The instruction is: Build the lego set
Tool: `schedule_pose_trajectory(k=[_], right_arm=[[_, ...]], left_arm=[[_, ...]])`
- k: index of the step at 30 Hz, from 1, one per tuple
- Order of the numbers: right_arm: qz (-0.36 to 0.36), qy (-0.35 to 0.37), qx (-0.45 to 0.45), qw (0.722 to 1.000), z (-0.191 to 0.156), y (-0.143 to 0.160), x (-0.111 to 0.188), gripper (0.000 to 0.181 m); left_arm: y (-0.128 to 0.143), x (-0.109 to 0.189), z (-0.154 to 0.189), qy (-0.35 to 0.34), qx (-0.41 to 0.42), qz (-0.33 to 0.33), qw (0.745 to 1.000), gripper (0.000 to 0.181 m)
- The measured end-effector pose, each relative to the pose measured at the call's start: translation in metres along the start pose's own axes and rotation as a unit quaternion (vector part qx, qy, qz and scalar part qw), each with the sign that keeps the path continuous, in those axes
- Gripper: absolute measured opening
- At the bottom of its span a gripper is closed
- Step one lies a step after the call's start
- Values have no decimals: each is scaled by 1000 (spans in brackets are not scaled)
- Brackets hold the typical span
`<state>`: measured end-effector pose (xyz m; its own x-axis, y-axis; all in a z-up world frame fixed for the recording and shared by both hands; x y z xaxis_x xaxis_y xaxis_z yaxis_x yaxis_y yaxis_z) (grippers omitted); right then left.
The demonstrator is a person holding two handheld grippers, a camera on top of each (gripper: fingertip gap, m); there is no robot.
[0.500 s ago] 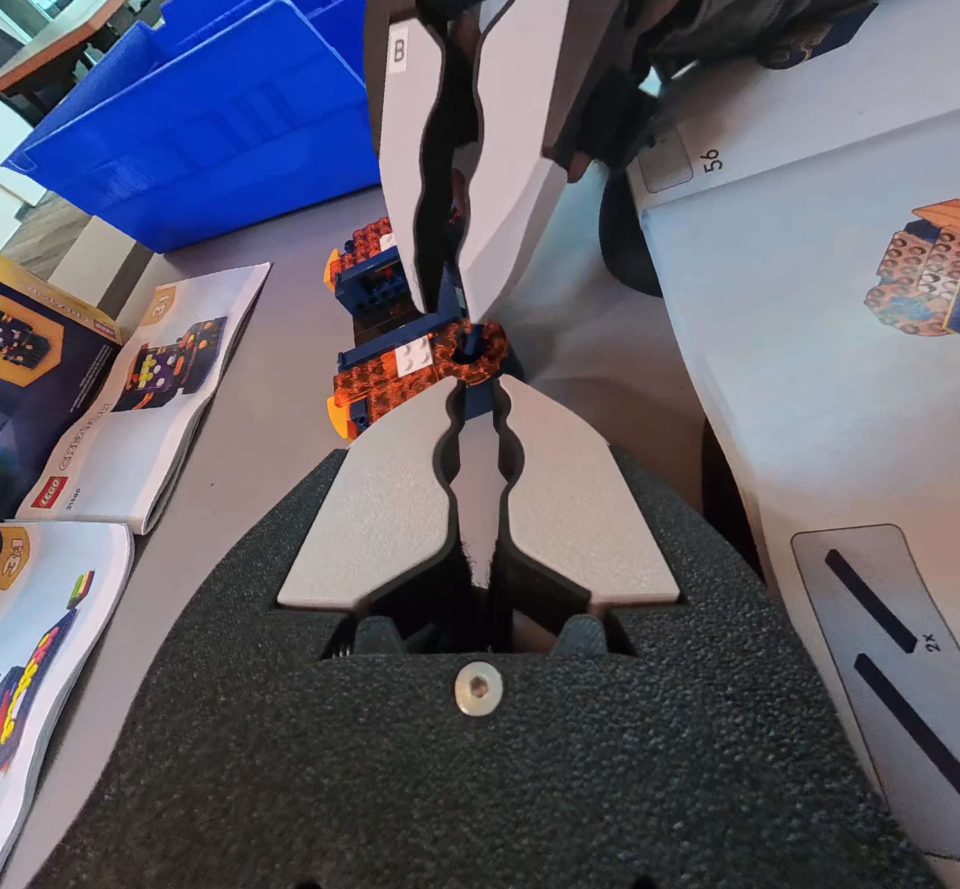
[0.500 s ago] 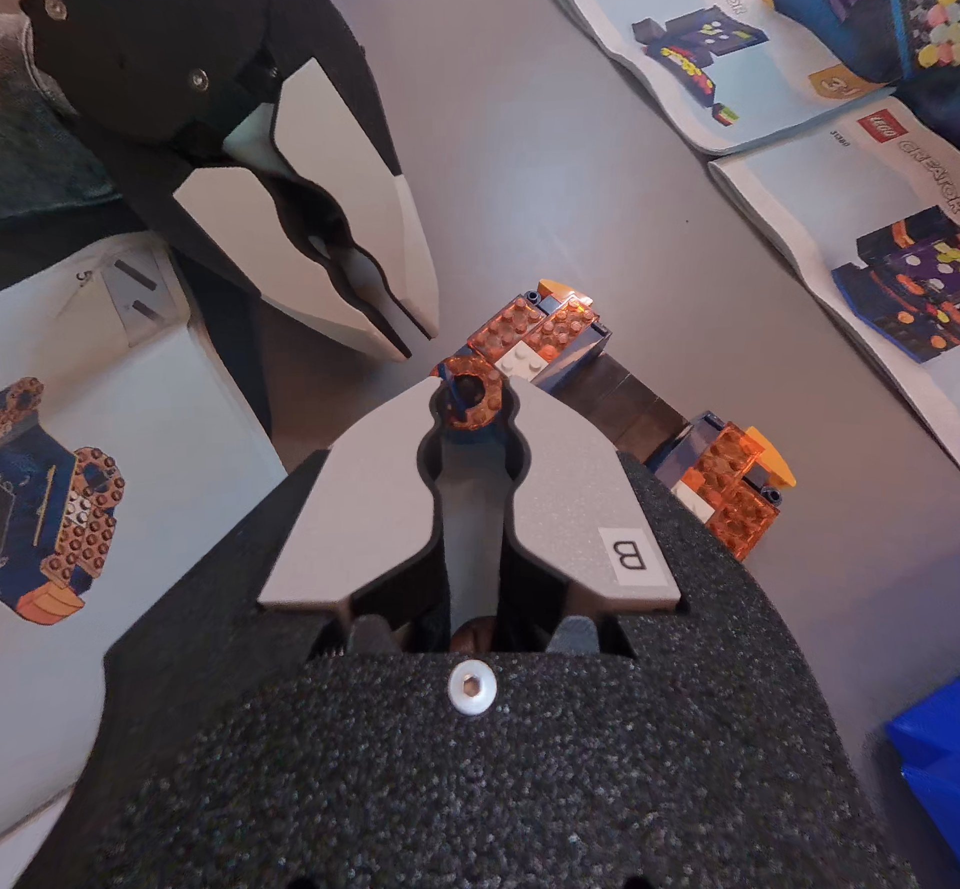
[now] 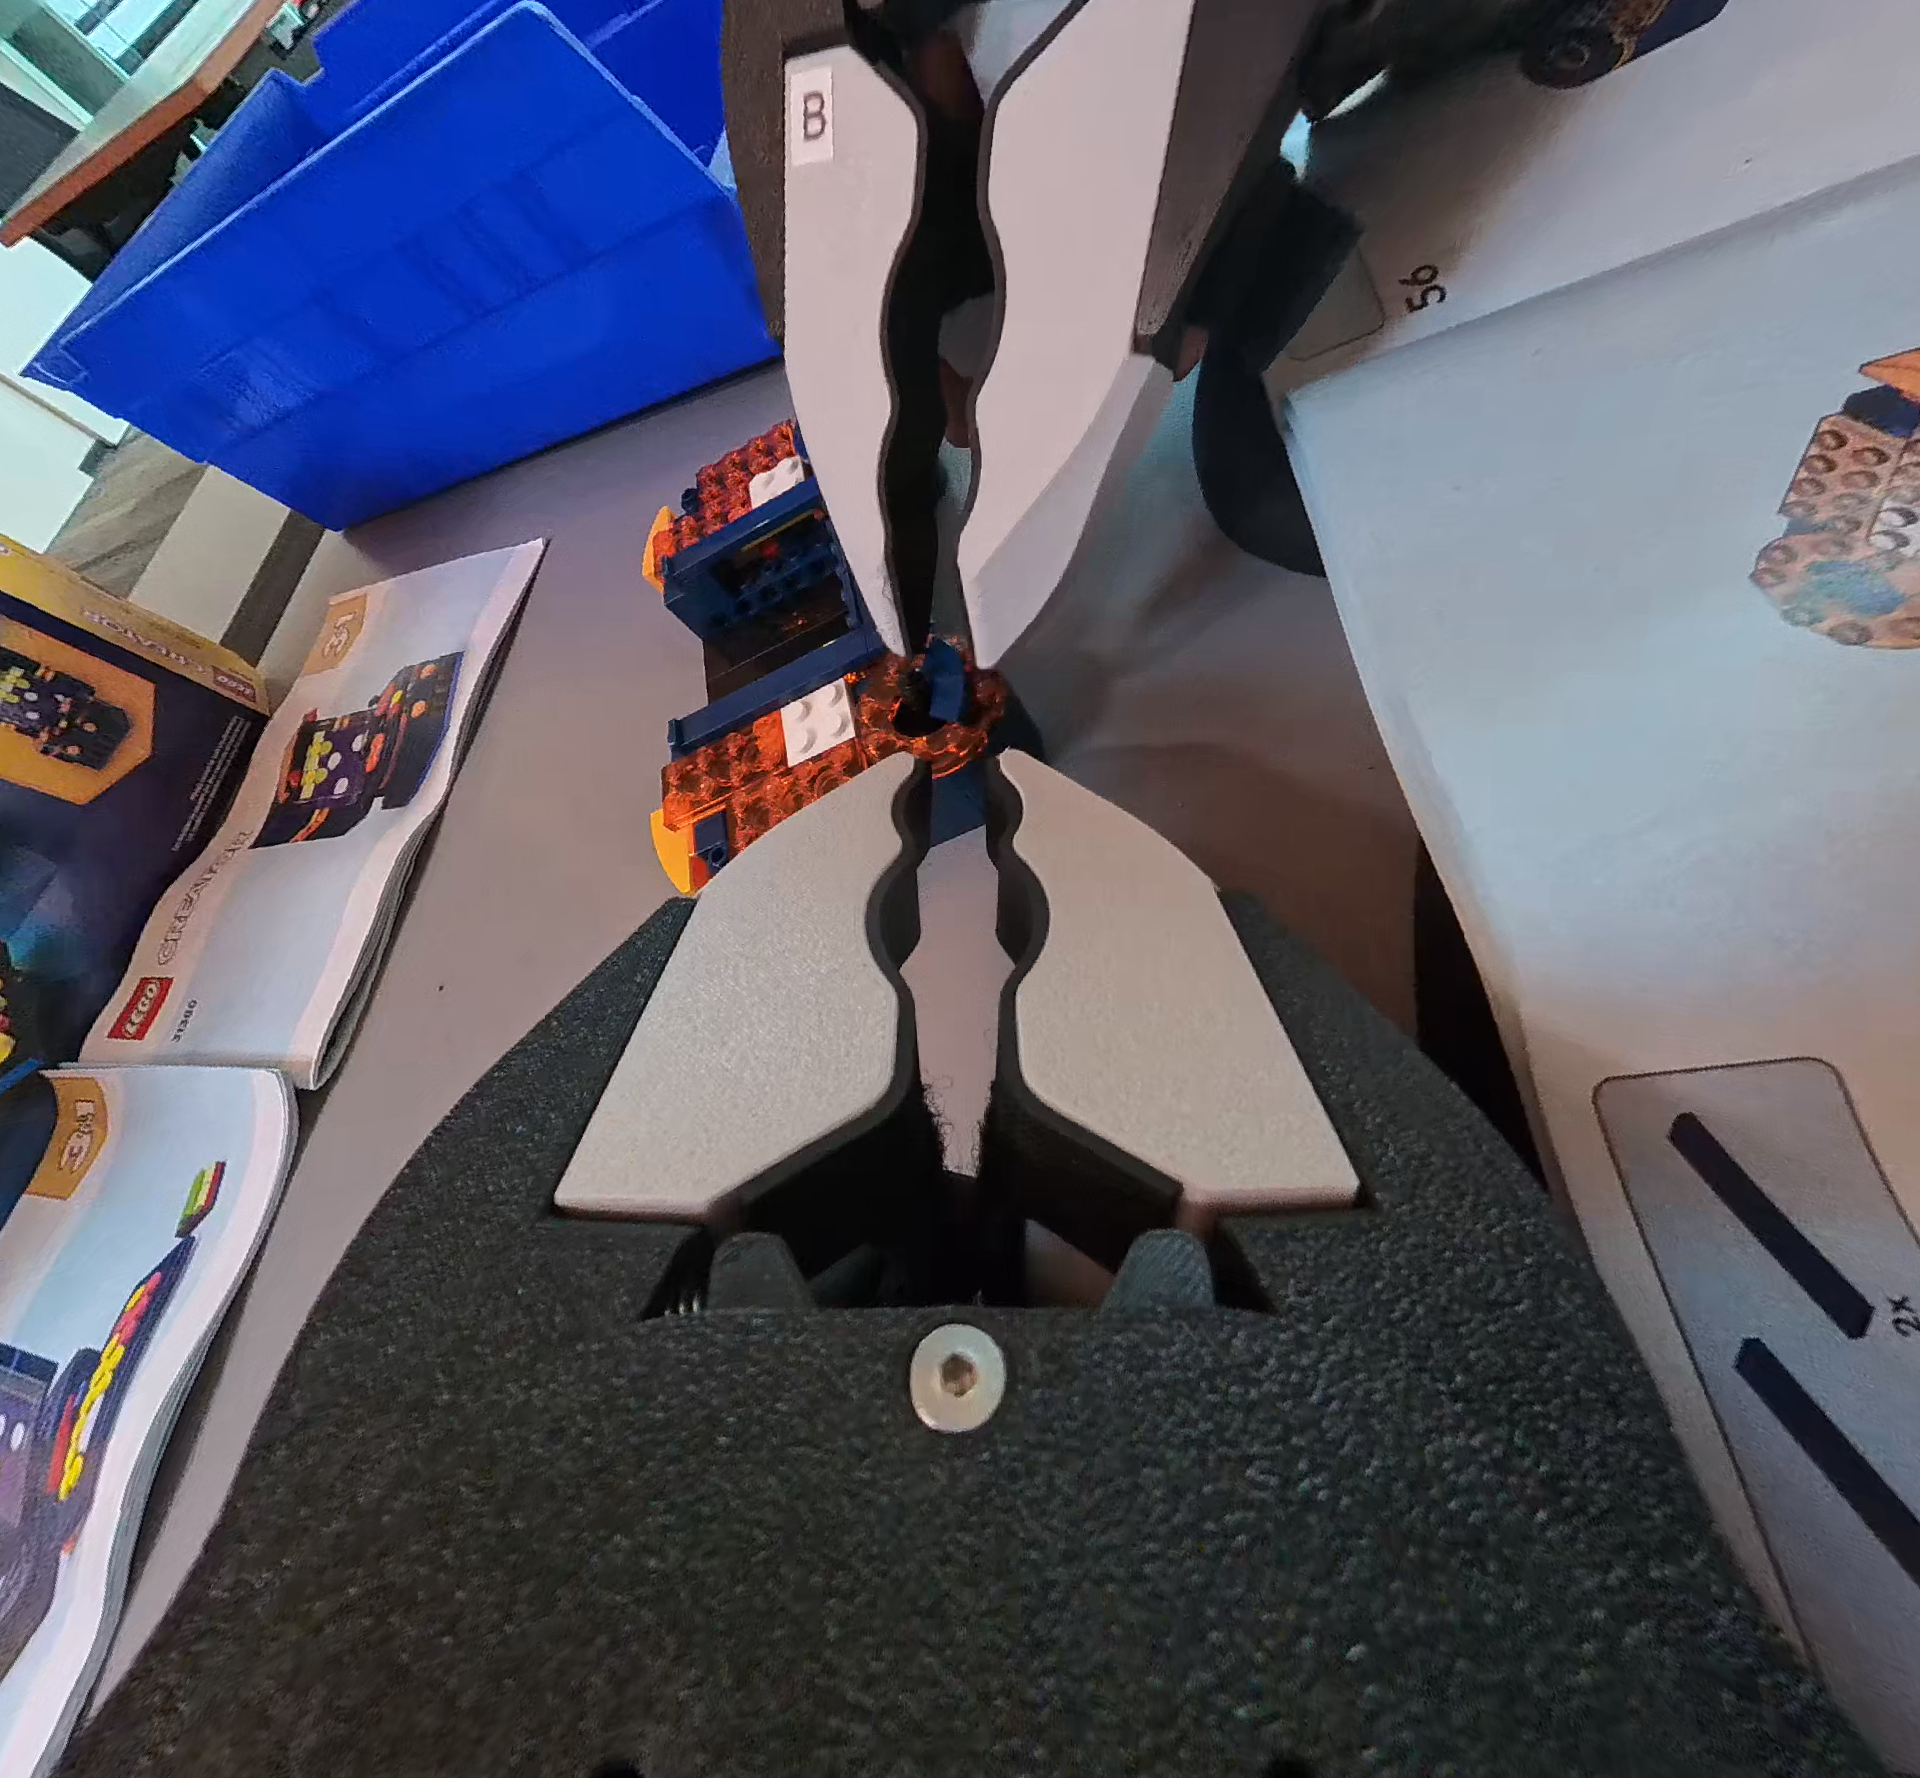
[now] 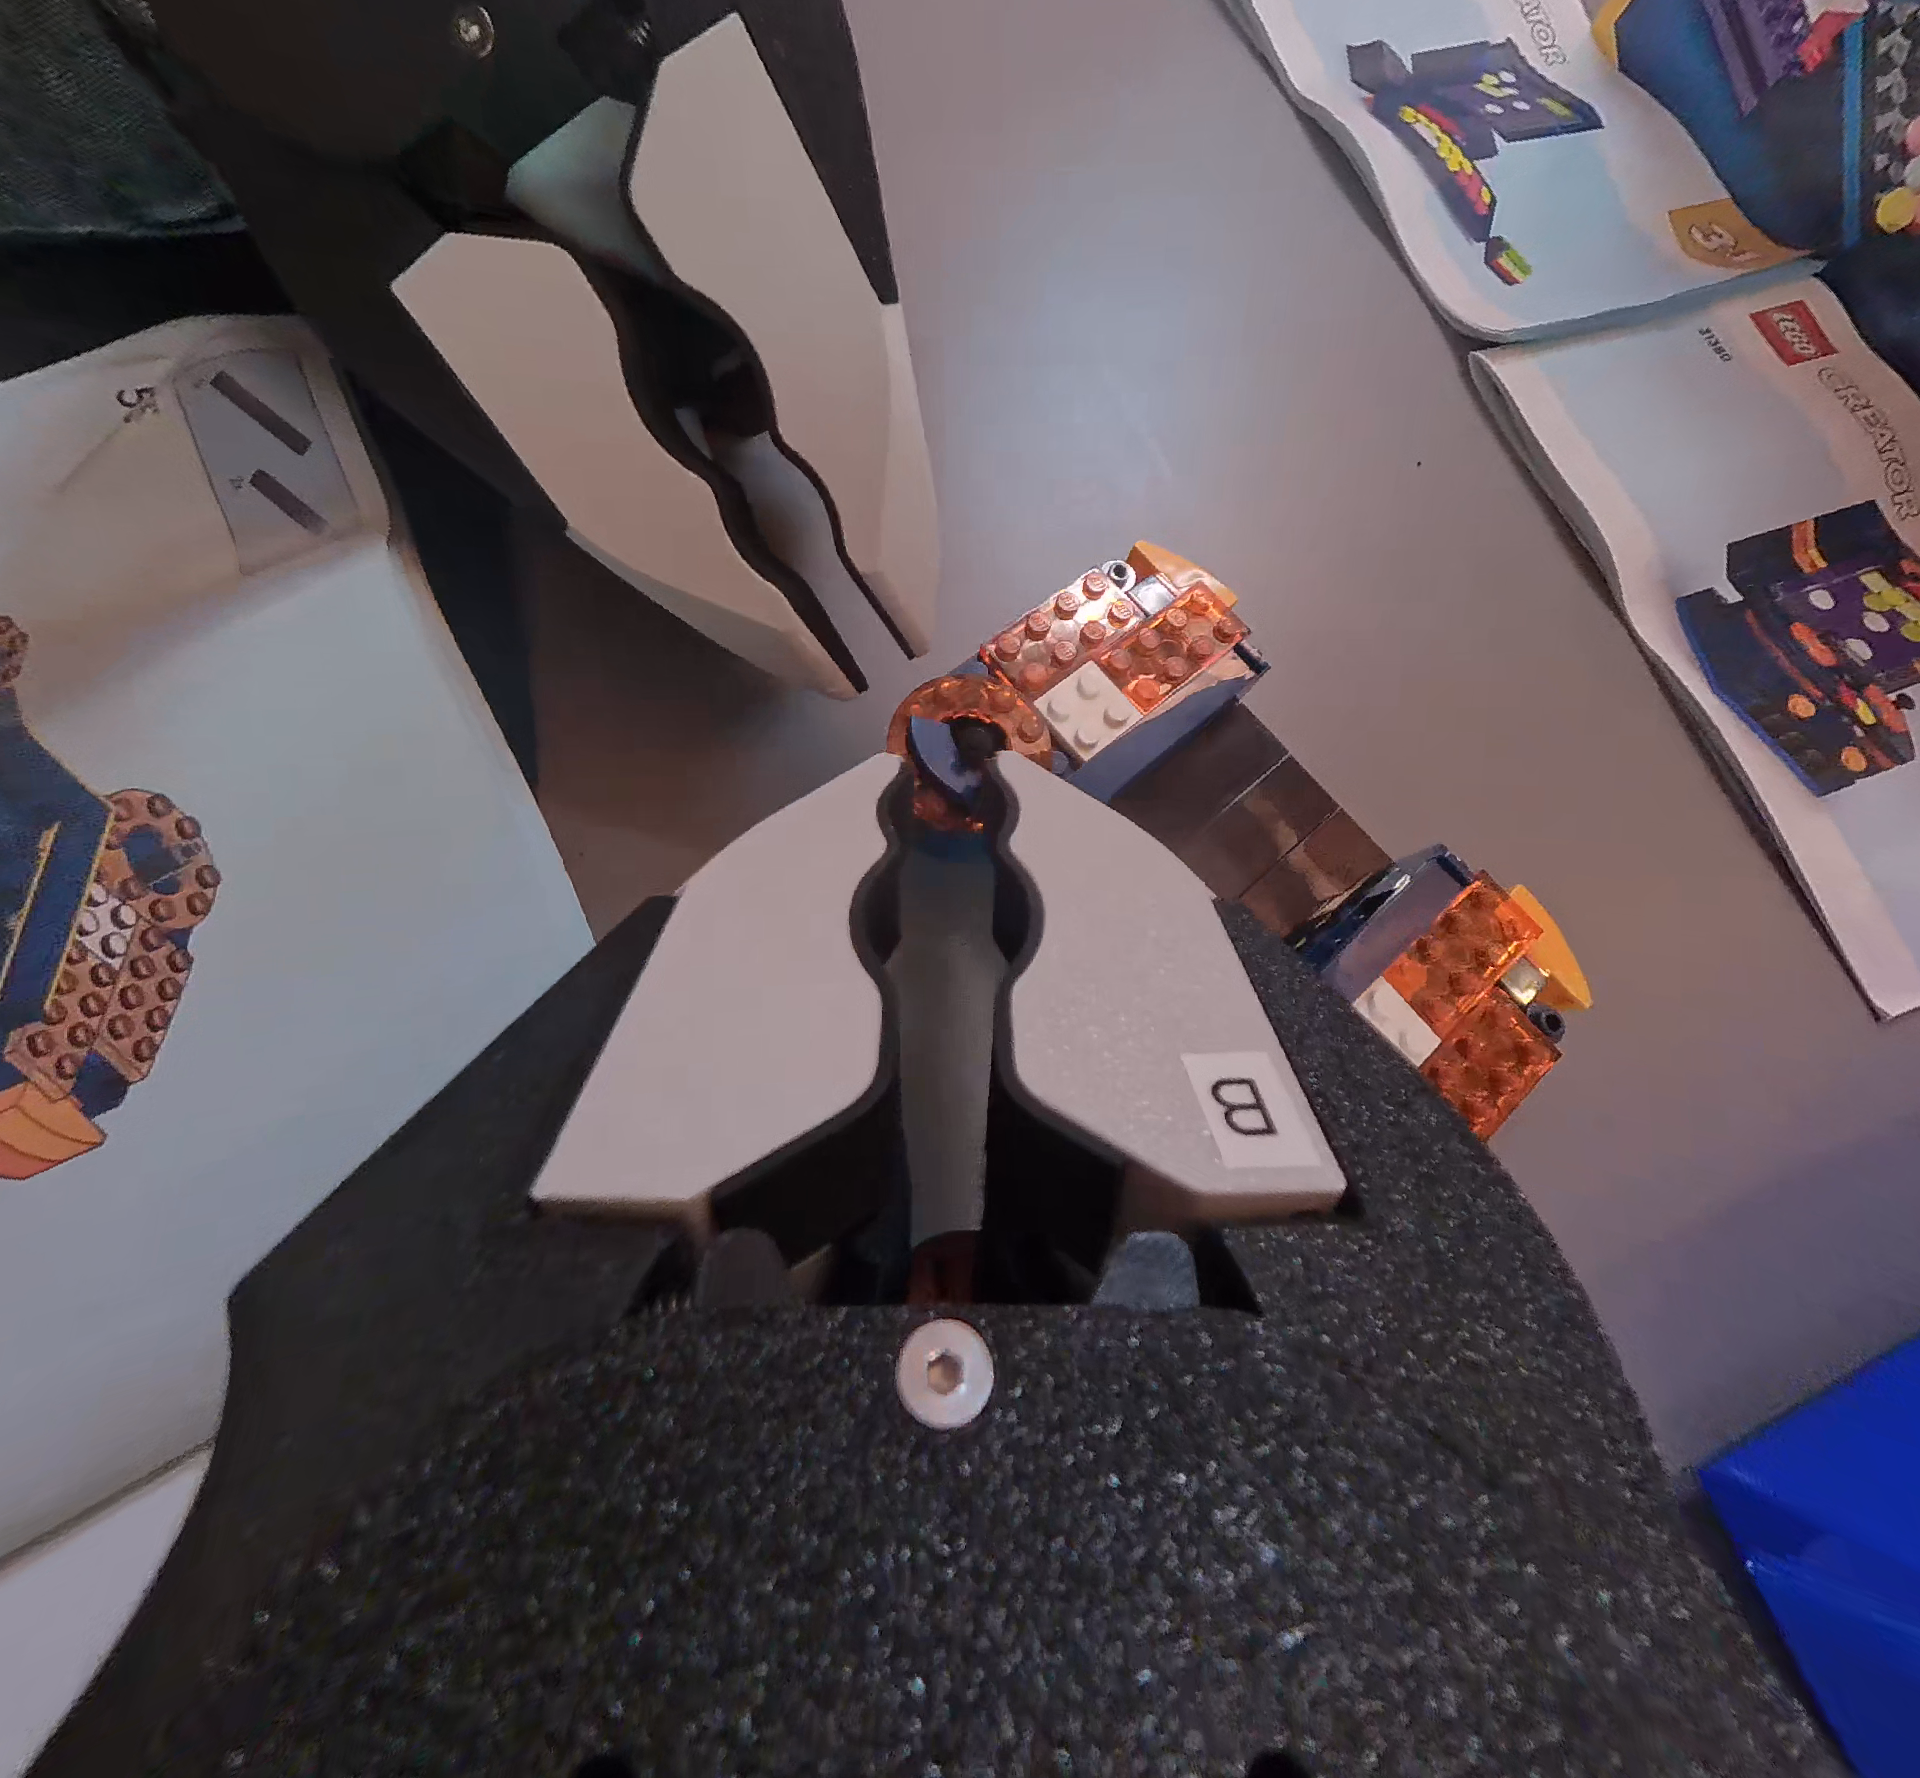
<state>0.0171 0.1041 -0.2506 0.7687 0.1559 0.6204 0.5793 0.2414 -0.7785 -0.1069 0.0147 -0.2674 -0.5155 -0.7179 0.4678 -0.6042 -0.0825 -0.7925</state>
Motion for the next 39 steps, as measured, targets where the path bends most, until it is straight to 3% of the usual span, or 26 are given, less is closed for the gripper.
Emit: schedule_pose_trajectory(k=[7, 11, 20, 29, 35, 39], right_arm=[[-3, -3, 14, 1000, -2, 2, 2, 5], [-2, -7, 16, 1000, -3, 1, 2, 6], [-7, 11, 29, 999, -6, -1, 1, 4], [0, -10, 47, 999, -3, 2, 3, 4], [43, -22, -37, 998, 13, 4, 11, 1], [26, -49, -57, 997, 16, 9, 10, 2]], left_arm=[[-5, -2, 1, -17, -13, 27, 999, 12], [-5, -8, 3, -11, -22, 3, 1000, 14], [-8, -7, 3, -22, -19, 31, 999, 6], [-9, -12, 7, 1, -40, 15, 999, 4], [-13, -13, 8, 0, -80, -10, 997, 4], [-15, -14, 8, 0, -93, -19, 995, 4]])
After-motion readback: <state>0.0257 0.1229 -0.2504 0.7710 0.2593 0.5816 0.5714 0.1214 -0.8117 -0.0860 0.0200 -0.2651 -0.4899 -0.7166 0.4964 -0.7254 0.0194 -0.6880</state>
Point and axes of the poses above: each gripper's, where its closed fingertips meet, x back along the fingers, y out of its underside, z = x × y across the jaws, the point moved 9 cm from there along x, back along the fingers
